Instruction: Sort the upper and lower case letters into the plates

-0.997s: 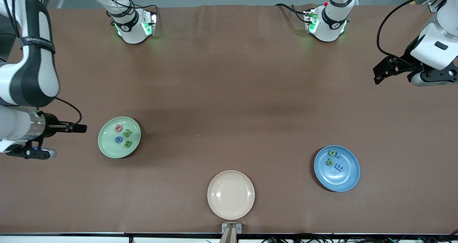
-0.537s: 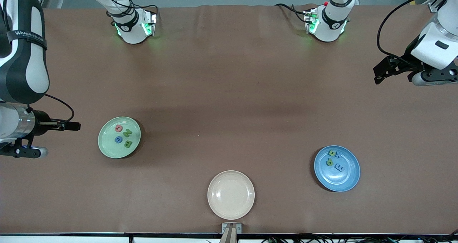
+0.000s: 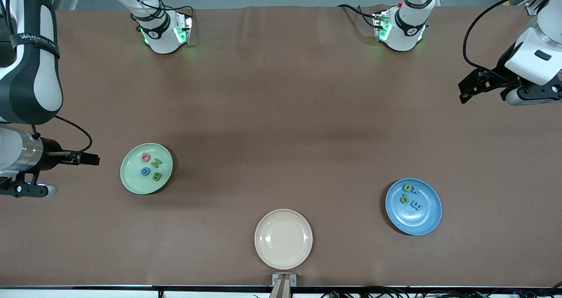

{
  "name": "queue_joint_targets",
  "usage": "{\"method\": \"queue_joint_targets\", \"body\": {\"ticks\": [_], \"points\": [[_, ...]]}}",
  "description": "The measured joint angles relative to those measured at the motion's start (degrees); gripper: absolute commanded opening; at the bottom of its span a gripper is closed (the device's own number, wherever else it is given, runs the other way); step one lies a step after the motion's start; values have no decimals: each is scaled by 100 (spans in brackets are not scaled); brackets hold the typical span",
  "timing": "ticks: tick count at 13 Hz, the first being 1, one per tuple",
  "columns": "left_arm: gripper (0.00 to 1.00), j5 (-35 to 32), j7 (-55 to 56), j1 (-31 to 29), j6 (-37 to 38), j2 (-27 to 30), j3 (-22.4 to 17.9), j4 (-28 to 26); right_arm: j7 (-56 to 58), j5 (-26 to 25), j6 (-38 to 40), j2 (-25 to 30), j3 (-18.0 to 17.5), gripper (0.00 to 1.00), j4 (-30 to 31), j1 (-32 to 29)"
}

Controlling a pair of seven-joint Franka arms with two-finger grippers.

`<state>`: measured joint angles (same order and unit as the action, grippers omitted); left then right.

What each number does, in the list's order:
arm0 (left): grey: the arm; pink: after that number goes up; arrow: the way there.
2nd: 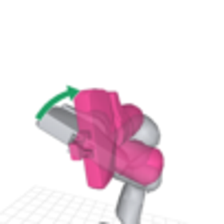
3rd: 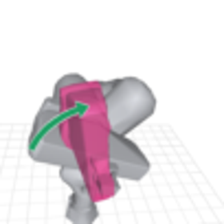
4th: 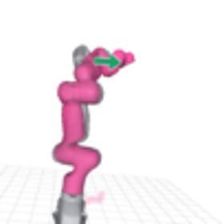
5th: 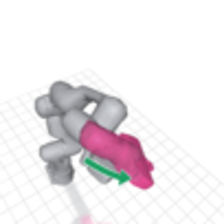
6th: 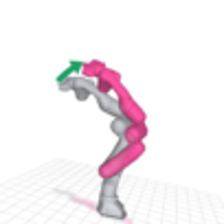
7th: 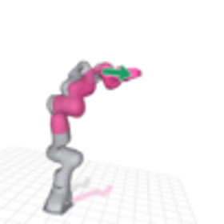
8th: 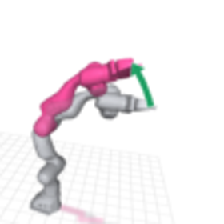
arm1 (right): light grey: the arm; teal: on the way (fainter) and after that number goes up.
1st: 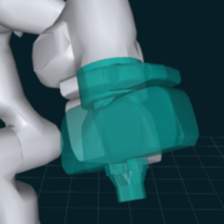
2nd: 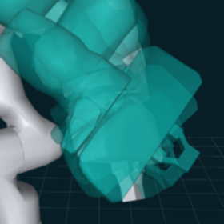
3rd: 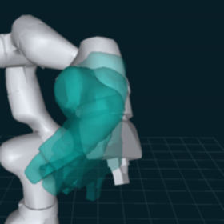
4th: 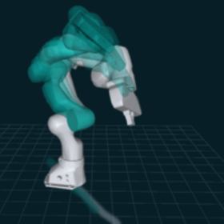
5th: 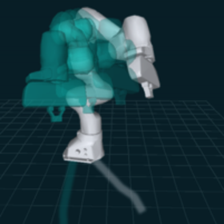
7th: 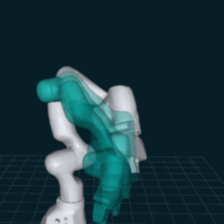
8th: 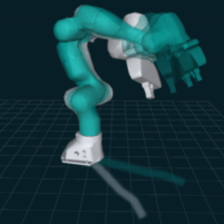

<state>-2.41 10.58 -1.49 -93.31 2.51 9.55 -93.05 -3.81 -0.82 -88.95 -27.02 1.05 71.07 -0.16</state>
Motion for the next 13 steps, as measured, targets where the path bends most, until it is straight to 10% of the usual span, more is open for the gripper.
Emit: {"method": "queue_joint_targets", "body": {"ticks": [7, 13], "points": [[100, 0, 0, -2, -11, 0, -1, -1, 5, 18, 471, 503, -64, 100, -138, 92], [100, 0, 0, -2, -18, 0, -1, 0, 11, 22, 516, 1623, -64, 100, 979, 99]]}}
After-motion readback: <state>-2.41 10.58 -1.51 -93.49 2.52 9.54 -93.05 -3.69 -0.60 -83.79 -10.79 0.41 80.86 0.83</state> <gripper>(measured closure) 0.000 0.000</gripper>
